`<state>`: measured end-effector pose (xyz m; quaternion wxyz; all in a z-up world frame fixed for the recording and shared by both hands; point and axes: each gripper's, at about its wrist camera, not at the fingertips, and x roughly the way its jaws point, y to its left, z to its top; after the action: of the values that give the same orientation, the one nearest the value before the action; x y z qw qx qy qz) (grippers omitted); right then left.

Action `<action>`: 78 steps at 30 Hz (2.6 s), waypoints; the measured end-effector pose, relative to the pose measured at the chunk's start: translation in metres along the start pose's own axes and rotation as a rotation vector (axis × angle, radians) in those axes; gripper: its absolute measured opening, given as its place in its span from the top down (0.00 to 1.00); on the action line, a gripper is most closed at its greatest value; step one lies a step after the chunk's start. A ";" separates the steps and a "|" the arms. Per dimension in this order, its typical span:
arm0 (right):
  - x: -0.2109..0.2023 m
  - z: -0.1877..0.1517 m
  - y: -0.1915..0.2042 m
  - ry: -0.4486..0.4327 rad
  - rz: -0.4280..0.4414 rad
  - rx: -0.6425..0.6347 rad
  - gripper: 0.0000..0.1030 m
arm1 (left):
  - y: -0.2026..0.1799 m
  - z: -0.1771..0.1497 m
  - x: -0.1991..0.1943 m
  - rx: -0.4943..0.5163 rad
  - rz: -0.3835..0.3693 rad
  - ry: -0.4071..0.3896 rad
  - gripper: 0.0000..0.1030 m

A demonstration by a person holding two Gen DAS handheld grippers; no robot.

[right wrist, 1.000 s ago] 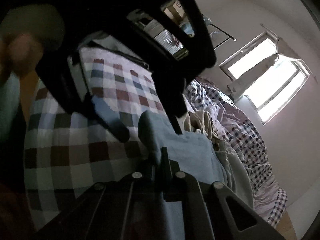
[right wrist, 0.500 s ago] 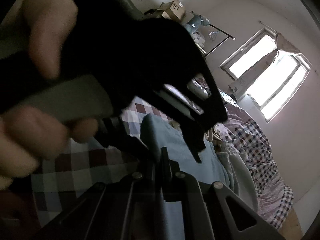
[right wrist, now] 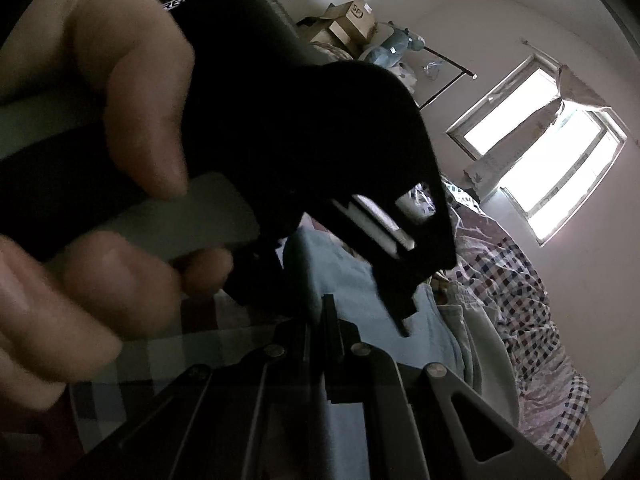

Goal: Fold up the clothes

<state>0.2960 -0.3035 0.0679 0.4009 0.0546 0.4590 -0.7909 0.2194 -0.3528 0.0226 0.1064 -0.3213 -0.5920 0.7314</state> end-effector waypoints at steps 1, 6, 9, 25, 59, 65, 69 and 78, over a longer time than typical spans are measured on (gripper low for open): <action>-0.001 0.000 0.001 -0.001 0.000 -0.001 0.98 | 0.000 0.000 -0.001 0.000 0.003 -0.002 0.64; -0.001 -0.001 0.000 -0.005 -0.005 -0.006 0.97 | 0.003 0.000 -0.004 -0.002 0.017 -0.013 0.81; -0.002 -0.002 0.001 -0.006 -0.010 -0.014 0.96 | 0.003 0.000 -0.005 0.001 0.030 -0.015 0.90; -0.044 -0.054 -0.002 0.049 -0.285 0.076 0.31 | -0.019 -0.001 -0.012 0.010 -0.021 0.009 0.92; -0.104 -0.277 -0.117 0.530 -0.630 0.075 0.23 | -0.041 0.015 -0.019 -0.008 -0.096 -0.042 0.94; -0.124 -0.300 -0.114 0.584 -0.651 -0.026 0.23 | -0.039 0.012 -0.024 -0.007 -0.086 -0.044 0.94; -0.130 -0.313 -0.106 0.619 -0.648 -0.075 0.23 | -0.041 0.011 -0.019 -0.014 -0.078 -0.039 0.94; -0.128 -0.320 -0.097 0.620 -0.648 -0.137 0.28 | -0.032 0.007 -0.021 -0.021 -0.042 -0.038 0.94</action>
<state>0.2254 0.0419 0.0090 -0.0210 0.1159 0.6021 -0.7897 0.2238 -0.3610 0.0598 0.1070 -0.2961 -0.6082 0.7287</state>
